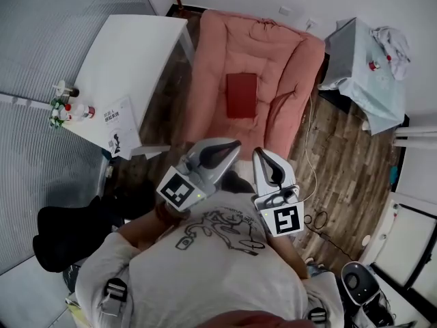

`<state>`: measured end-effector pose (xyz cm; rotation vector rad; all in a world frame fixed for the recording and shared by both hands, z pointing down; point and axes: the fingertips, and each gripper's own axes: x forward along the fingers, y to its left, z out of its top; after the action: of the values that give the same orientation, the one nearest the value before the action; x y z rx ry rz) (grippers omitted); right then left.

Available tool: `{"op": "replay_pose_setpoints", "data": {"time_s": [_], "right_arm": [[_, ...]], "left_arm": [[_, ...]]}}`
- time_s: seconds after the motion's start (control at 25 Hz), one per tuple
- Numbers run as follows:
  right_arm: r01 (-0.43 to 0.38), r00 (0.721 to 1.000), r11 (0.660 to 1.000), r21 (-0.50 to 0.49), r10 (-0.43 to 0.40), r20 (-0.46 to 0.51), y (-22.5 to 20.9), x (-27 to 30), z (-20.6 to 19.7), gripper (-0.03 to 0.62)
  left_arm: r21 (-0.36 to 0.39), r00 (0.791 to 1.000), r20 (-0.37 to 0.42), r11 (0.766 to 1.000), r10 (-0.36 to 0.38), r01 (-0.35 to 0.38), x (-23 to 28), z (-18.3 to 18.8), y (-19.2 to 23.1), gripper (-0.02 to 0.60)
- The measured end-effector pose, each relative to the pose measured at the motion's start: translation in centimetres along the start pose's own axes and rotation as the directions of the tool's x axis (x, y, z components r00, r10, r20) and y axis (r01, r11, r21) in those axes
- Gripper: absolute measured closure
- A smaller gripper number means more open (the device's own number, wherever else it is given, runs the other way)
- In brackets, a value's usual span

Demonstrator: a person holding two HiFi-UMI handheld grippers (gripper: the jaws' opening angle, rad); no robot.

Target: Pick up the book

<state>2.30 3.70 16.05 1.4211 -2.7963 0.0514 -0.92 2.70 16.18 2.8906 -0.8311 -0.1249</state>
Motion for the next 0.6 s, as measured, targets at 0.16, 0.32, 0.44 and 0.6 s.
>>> {"op": "replay_pose_setpoints", "data": {"time_s": [0.16,0.32,0.44,0.6], "right_arm": [[-0.016,1.000,1.000,-0.002,0.016,0.001,-3.7,0.4,0.1,0.588],[-0.031,1.000,0.999,0.007,0.031,0.001,-6.3,0.7,-0.1,0.588],[-0.037,0.999,0.999,0.018,0.037,-0.002,-8.1,0.8,-0.3,0.588],[-0.040,0.999,0.999,0.015,0.040,-0.006,-9.8,0.7,-0.9,0.588]], "left_arm": [[0.007,1.000,-0.005,1.000,0.009,-0.009,3.7,0.1,0.5,0.578],[0.003,1.000,-0.015,1.000,0.021,-0.021,6.3,-0.2,0.9,0.578],[0.005,0.999,-0.035,1.000,0.021,-0.021,8.0,-0.8,1.1,0.578],[-0.001,0.999,-0.039,1.000,0.028,-0.028,9.6,-1.6,1.5,0.578]]}}
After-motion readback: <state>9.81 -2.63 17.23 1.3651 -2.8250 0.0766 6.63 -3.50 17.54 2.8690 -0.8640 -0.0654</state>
